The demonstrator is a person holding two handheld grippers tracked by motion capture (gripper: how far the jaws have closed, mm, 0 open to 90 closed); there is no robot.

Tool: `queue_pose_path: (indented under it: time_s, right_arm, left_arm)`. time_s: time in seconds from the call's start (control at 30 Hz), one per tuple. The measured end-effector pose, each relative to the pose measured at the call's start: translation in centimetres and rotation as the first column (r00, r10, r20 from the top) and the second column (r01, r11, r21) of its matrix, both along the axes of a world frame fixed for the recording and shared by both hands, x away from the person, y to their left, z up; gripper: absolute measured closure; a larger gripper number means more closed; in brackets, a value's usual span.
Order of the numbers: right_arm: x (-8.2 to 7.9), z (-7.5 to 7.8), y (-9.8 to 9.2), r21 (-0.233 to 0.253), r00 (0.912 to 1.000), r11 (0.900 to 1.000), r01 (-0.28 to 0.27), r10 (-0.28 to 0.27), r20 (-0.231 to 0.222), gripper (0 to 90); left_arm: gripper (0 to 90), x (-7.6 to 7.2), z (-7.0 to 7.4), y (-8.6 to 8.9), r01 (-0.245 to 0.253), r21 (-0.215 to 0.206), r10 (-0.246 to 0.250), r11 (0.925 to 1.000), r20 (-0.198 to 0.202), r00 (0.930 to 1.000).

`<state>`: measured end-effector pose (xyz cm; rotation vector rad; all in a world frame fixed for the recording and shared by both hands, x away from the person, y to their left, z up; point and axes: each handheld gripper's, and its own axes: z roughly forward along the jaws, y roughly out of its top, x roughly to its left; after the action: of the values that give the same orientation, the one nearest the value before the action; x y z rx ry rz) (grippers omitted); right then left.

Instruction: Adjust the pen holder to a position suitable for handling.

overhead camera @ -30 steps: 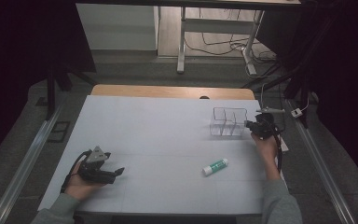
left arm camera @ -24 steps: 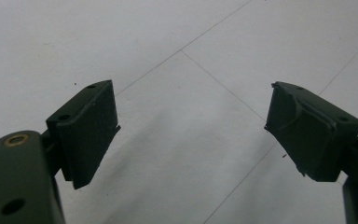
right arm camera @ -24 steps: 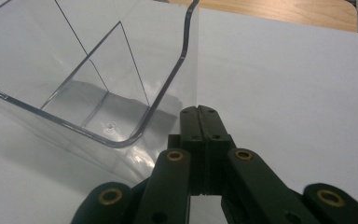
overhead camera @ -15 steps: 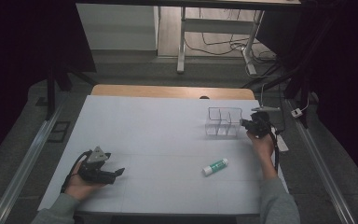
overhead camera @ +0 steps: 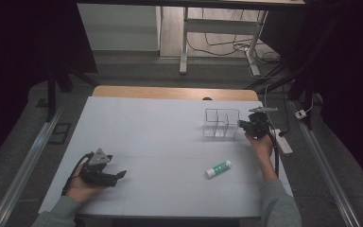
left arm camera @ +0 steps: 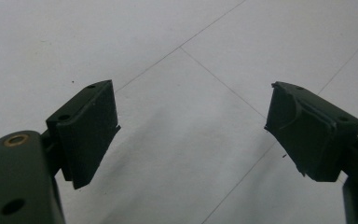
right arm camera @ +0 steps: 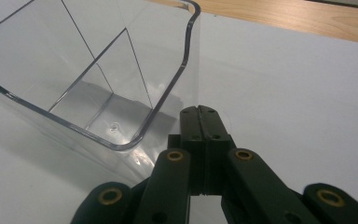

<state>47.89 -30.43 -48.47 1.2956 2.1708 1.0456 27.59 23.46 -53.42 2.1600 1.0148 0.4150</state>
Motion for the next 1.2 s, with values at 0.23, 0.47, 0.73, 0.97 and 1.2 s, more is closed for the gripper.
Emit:
queue_pose_path:
  time_s: [0.23, 0.47, 0.73, 0.97, 1.2]
  right_arm:
    - [0.0, 0.0, 0.5, 0.008, 0.9999, 1.0, -0.011, 0.011, -0.002, 89.6]
    - [0.0, -0.1, 1.0, 0.011, 0.9998, 1.0, -0.02, 0.02, -0.005, 89.6]
    - [0.0, -0.1, 2.3, 0.005, 0.9989, 0.999, -0.047, 0.047, -0.008, 89.6]
    - [-0.2, 0.0, 3.5, 0.009, 0.9971, 0.997, -0.076, 0.076, -0.012, 89.6]
    - [-0.3, 0.1, 4.6, 0.002, 0.9937, 0.994, -0.111, 0.111, -0.016, 89.5]
  left_arm:
    - [16.3, 0.0, 0.0, 0.0, 0.003, 0.004, -0.003, 1.0, -0.003, 1.0]
    - [16.3, 0.0, 0.0, 0.1, -0.002, -0.003, 0.002, 1.0, -0.001, 1.0]
    - [16.3, 0.0, 0.0, 0.1, 0.0, -0.002, 0.0, 1.0, -0.001, 1.0]
    - [16.4, 0.0, 0.0, 0.1, 0.001, -0.003, -0.001, 1.0, -0.001, 1.0]
    - [16.4, 0.0, 0.0, 0.1, 0.003, -0.005, -0.003, 1.0, -0.004, 1.0]
